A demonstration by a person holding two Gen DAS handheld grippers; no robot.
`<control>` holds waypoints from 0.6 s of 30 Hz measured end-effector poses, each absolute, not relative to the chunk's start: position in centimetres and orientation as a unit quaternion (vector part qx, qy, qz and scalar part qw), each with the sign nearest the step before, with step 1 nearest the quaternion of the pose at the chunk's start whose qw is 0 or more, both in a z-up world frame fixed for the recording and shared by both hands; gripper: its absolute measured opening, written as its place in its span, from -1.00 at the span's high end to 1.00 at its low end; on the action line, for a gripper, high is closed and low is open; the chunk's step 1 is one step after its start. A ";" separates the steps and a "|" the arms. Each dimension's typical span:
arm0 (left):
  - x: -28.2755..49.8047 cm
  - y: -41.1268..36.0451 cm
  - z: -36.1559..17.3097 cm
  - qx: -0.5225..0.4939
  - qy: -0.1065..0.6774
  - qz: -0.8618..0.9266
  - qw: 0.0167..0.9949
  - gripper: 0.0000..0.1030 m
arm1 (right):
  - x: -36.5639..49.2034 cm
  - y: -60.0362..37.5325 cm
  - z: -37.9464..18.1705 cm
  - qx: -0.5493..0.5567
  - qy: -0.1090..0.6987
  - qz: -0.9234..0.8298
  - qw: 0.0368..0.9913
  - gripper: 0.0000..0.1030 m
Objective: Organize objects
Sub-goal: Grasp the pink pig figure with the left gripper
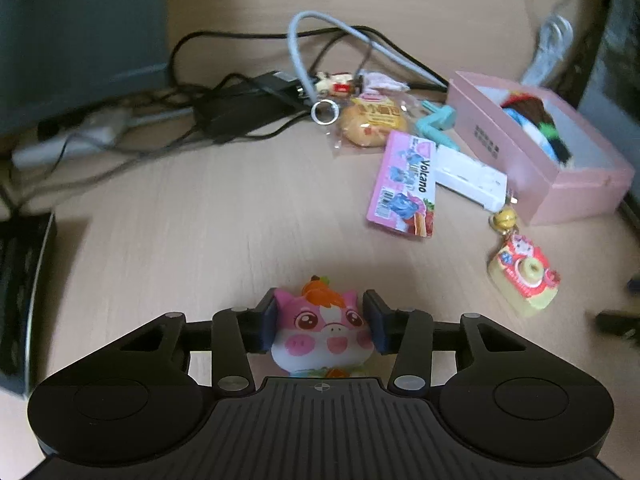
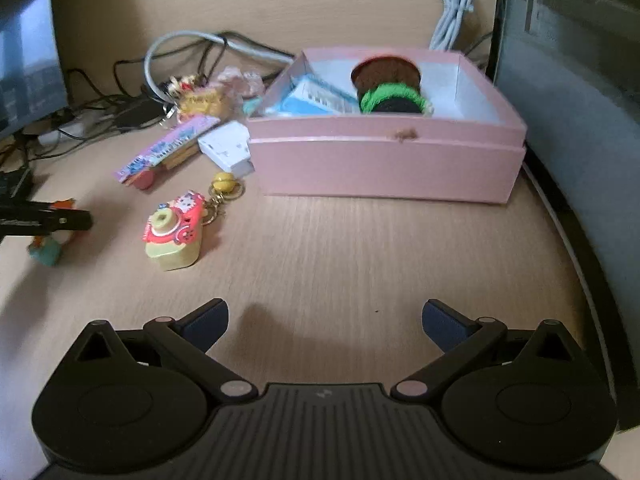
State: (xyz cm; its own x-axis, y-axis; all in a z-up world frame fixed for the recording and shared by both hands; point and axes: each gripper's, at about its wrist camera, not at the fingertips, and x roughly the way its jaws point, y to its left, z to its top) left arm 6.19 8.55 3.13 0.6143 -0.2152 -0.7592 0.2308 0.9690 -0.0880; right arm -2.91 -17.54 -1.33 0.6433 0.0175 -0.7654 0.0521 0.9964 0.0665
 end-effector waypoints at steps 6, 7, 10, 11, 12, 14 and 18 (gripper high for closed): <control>4.4 11.8 5.5 -0.069 0.408 -0.120 0.903 0.08 | -2.1 -16.3 -1.9 0.029 0.439 -0.044 0.897 -1.00; 4.2 12.4 5.9 -0.072 0.407 -0.111 0.904 0.08 | -1.9 -16.1 -1.9 0.030 0.444 -0.048 0.894 -1.00; 3.4 14.4 6.9 -0.065 0.416 -0.082 0.903 0.08 | -1.4 -15.2 -0.7 0.072 0.436 -0.032 0.896 -1.00; 3.2 15.2 7.1 -0.069 0.418 -0.080 0.902 0.08 | -1.1 -14.5 0.0 0.084 0.416 -0.031 0.905 -1.00; 3.1 16.0 7.1 -0.073 0.423 -0.081 0.900 0.08 | -0.5 -13.3 0.8 0.088 0.396 -0.023 0.914 -1.00; 3.0 17.3 7.0 -0.079 0.436 -0.084 0.893 0.09 | 2.1 -10.2 2.0 0.085 0.371 -0.010 0.925 -1.00; 2.5 19.1 7.1 -0.085 0.440 -0.092 0.889 0.09 | 7.5 -5.5 1.7 0.117 0.382 -0.007 0.917 -0.72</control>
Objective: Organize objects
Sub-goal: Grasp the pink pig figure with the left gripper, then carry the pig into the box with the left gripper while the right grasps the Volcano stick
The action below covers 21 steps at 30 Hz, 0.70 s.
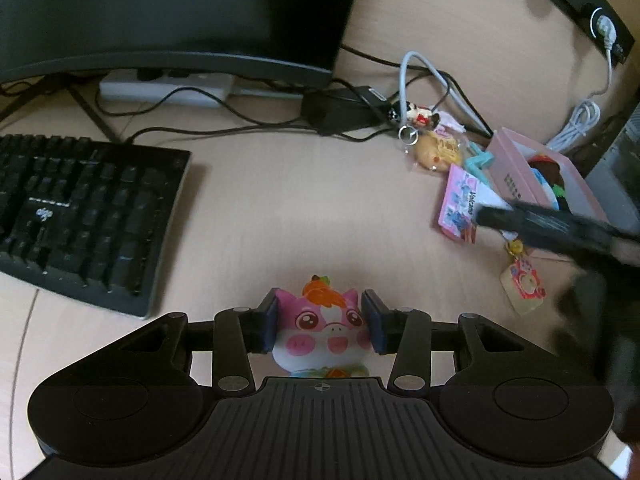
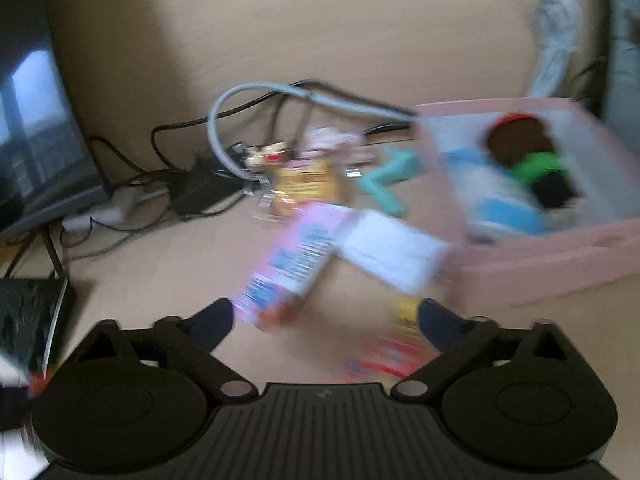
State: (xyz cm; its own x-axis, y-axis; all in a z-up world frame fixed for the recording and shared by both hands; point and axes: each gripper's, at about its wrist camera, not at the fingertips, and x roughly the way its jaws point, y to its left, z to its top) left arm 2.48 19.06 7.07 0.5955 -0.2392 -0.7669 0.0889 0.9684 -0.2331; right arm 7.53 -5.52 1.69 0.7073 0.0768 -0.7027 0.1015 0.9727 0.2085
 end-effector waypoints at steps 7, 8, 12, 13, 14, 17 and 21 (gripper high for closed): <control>1.9 19.9 7.0 -0.084 0.445 -0.105 0.885 0.09 | 14.4 -1.8 -1.2 0.060 0.417 -0.045 0.906 -0.25; 1.8 19.7 6.9 -0.085 0.448 -0.106 0.884 0.09 | 14.7 -1.6 -1.2 0.051 0.413 -0.047 0.908 -0.14; 1.3 18.7 7.1 -0.080 0.448 -0.108 0.884 0.09 | 13.8 -1.3 -0.4 0.029 0.434 -0.009 0.901 0.15; 1.1 18.2 7.2 -0.078 0.448 -0.109 0.884 0.09 | 12.8 -1.5 0.2 0.027 0.437 0.007 0.899 0.15; 0.9 17.7 7.4 -0.074 0.447 -0.111 0.884 0.09 | 11.7 -1.8 0.9 0.027 0.437 0.021 0.899 0.15; 0.2 15.4 7.2 -0.062 0.455 -0.121 0.880 0.09 | 7.2 -3.6 3.3 0.033 0.437 0.069 0.896 0.15; -1.4 11.6 6.1 -0.069 0.476 -0.142 0.865 0.09 | 0.6 -6.8 5.6 0.015 0.430 0.094 0.898 0.15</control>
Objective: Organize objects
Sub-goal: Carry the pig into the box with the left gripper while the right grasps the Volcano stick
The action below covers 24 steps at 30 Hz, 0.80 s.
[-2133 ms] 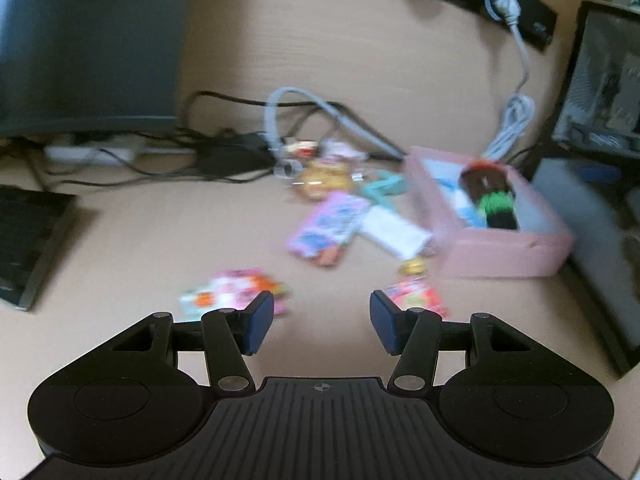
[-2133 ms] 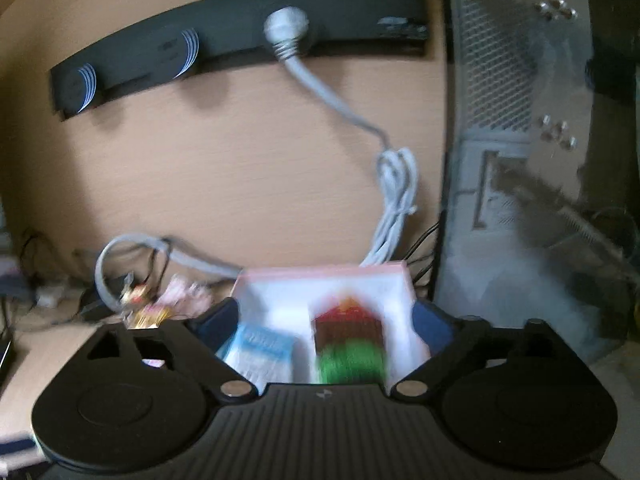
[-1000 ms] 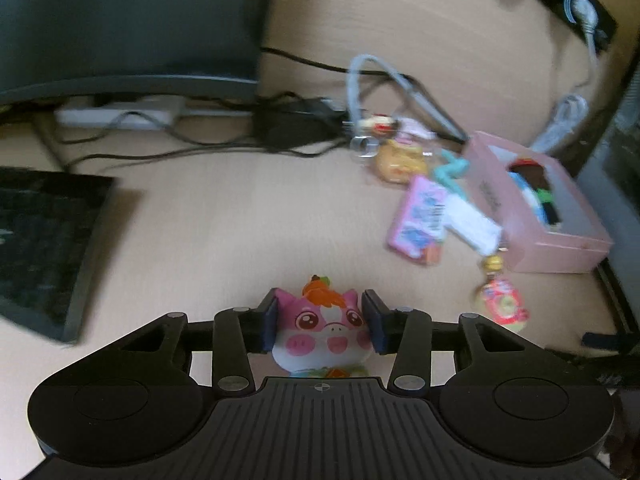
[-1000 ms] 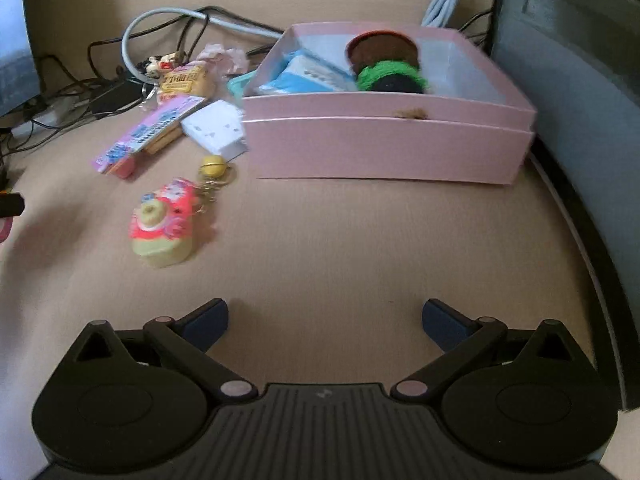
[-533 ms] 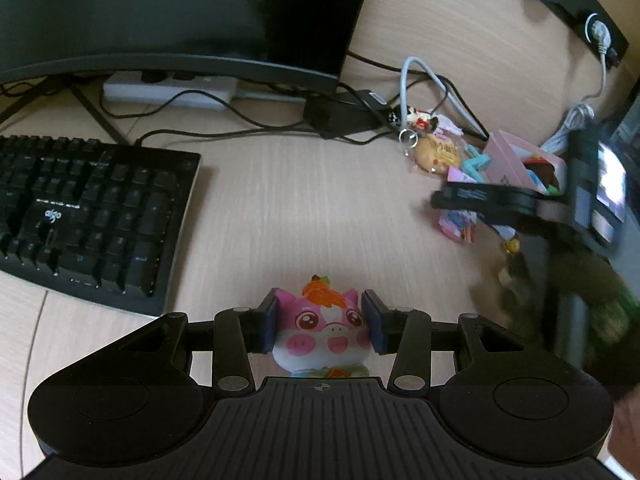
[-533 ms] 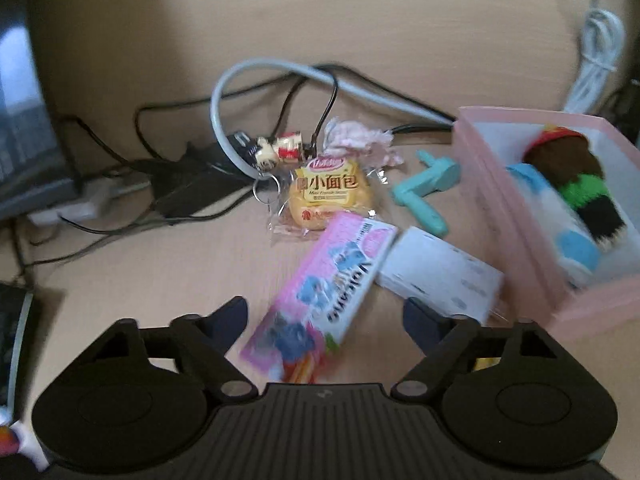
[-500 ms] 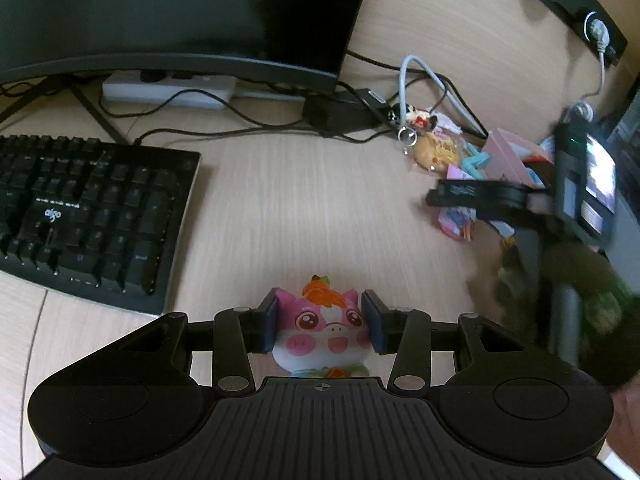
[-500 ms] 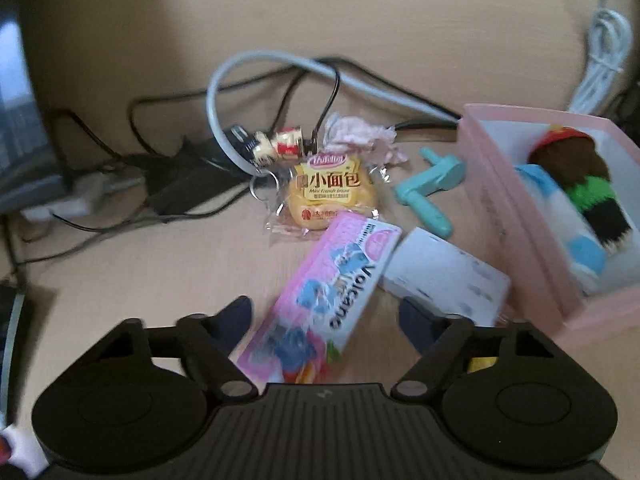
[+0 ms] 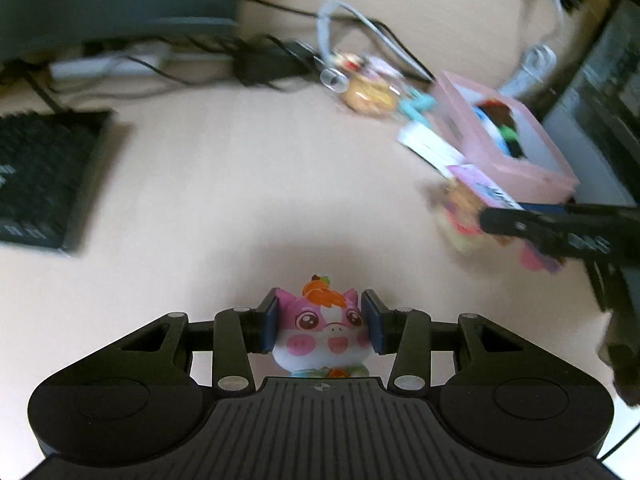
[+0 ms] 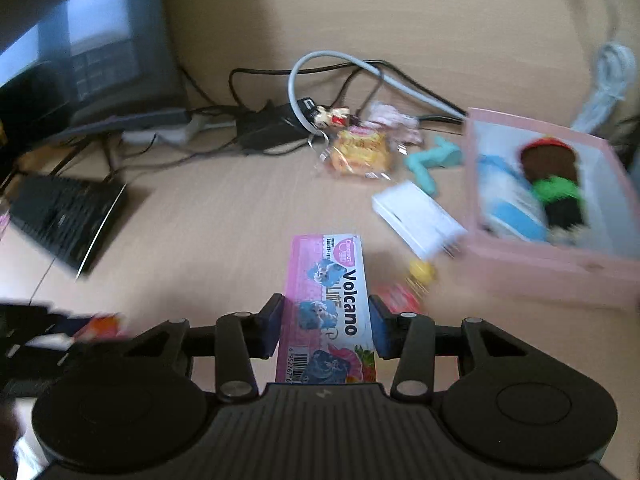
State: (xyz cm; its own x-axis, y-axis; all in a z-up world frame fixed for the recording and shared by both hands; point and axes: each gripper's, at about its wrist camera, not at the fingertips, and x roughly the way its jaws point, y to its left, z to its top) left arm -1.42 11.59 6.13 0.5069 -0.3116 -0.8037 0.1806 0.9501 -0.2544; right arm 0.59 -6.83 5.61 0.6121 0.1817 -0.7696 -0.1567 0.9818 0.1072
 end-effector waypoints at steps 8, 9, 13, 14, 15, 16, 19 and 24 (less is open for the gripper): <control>-2.2 2.0 8.5 -0.062 0.414 -0.210 0.883 0.10 | -8.9 -16.1 6.1 0.019 0.411 0.035 0.911 0.15; -1.7 0.6 9.0 -0.057 0.397 -0.219 0.890 0.10 | -9.6 -16.9 5.9 0.020 0.405 0.030 0.914 0.15; 1.7 -5.1 11.4 -0.054 0.336 -0.236 0.910 0.09 | -13.1 -19.9 5.9 0.016 0.369 -0.010 0.929 0.15; 2.7 -6.6 11.9 -0.059 0.328 -0.239 0.912 0.09 | -13.6 -20.6 6.0 0.024 0.367 -0.018 0.930 0.15; 4.1 -8.1 12.4 -0.066 0.321 -0.242 0.913 0.08 | -14.0 -21.3 6.1 0.037 0.368 -0.023 0.929 0.15; 5.3 -9.3 12.5 -0.071 0.314 -0.245 0.915 0.07 | -14.5 -21.9 6.2 0.047 0.370 -0.024 0.927 0.15; 9.2 -13.6 12.3 -0.062 0.279 -0.261 0.922 0.00 | -15.6 -22.9 6.2 0.039 0.365 -0.034 0.930 0.16; 12.9 -15.4 8.5 -0.068 0.333 -0.241 0.909 0.06 | -16.7 -23.9 5.6 0.062 0.362 -0.061 0.928 0.16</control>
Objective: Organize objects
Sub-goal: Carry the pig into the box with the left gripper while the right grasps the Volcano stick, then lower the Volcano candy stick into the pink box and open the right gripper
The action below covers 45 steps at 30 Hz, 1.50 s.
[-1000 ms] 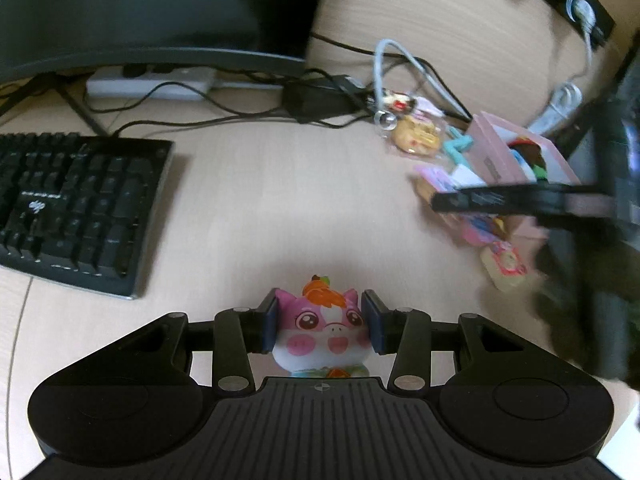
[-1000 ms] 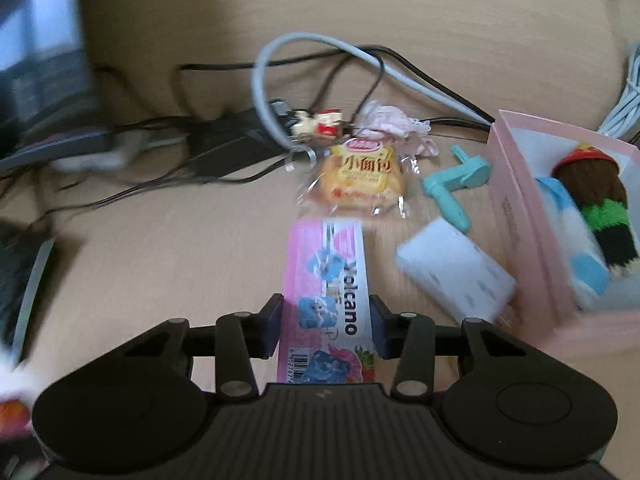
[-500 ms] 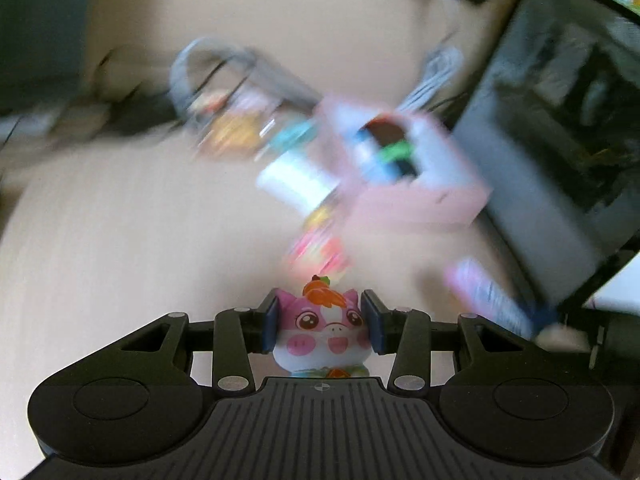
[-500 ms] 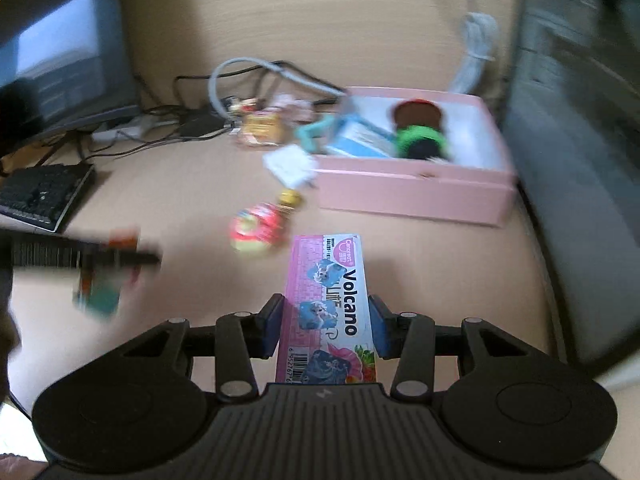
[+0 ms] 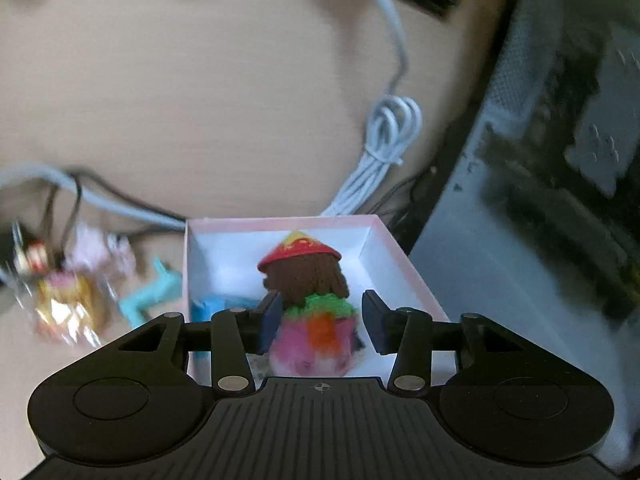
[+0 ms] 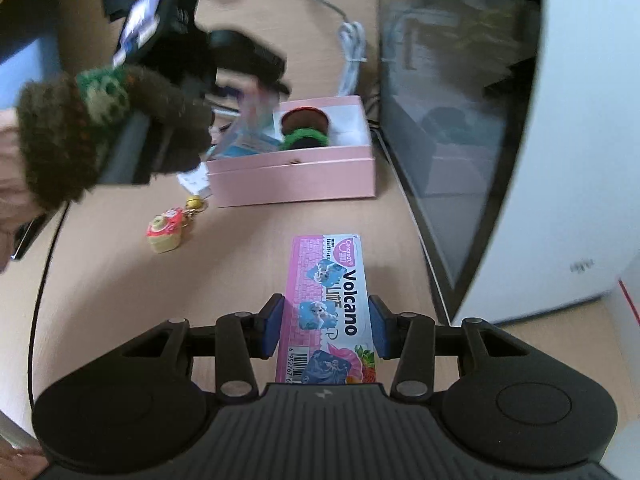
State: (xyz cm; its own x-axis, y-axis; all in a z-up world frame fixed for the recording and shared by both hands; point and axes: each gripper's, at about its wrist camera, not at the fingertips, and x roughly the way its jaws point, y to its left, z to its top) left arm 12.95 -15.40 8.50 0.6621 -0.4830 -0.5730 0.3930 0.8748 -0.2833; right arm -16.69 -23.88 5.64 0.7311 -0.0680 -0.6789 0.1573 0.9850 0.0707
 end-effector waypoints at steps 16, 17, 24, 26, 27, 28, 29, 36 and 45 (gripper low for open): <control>1.6 0.1 7.7 -0.157 0.333 -0.220 0.903 0.06 | -8.3 -22.6 11.9 -0.006 0.260 -0.049 0.964 0.16; 1.0 1.0 7.3 -0.157 0.340 -0.207 0.904 0.06 | -6.7 -22.6 12.6 -0.010 0.250 -0.055 0.967 0.16; -1.2 5.8 4.5 -0.174 0.382 -0.132 0.898 0.06 | 4.3 -23.6 12.2 -0.009 0.260 -0.107 0.959 -0.16; -1.3 6.1 4.0 -0.173 0.392 -0.128 0.895 0.06 | 3.2 -23.3 10.5 0.002 0.278 -0.081 0.957 -0.38; -1.2 6.2 3.8 -0.173 0.397 -0.130 0.892 0.06 | 2.2 -23.1 9.7 0.002 0.286 -0.069 0.956 -0.41; -0.9 5.8 3.7 -0.171 0.401 -0.132 0.890 0.06 | 1.3 -22.8 8.8 -0.005 0.294 -0.059 0.954 -0.41; -0.7 5.5 3.6 -0.169 0.403 -0.137 0.889 0.06 | 0.2 -22.4 8.0 -0.013 0.302 -0.054 0.952 -0.41; 4.5 2.1 5.4 -0.158 0.394 -0.172 0.889 0.06 | -4.9 -22.1 5.0 -0.006 0.337 -0.041 0.941 -0.51; 18.3 -0.9 5.4 -0.104 0.333 -0.060 0.935 0.12 | -6.9 -21.3 5.6 -0.003 0.326 -0.034 0.945 -0.57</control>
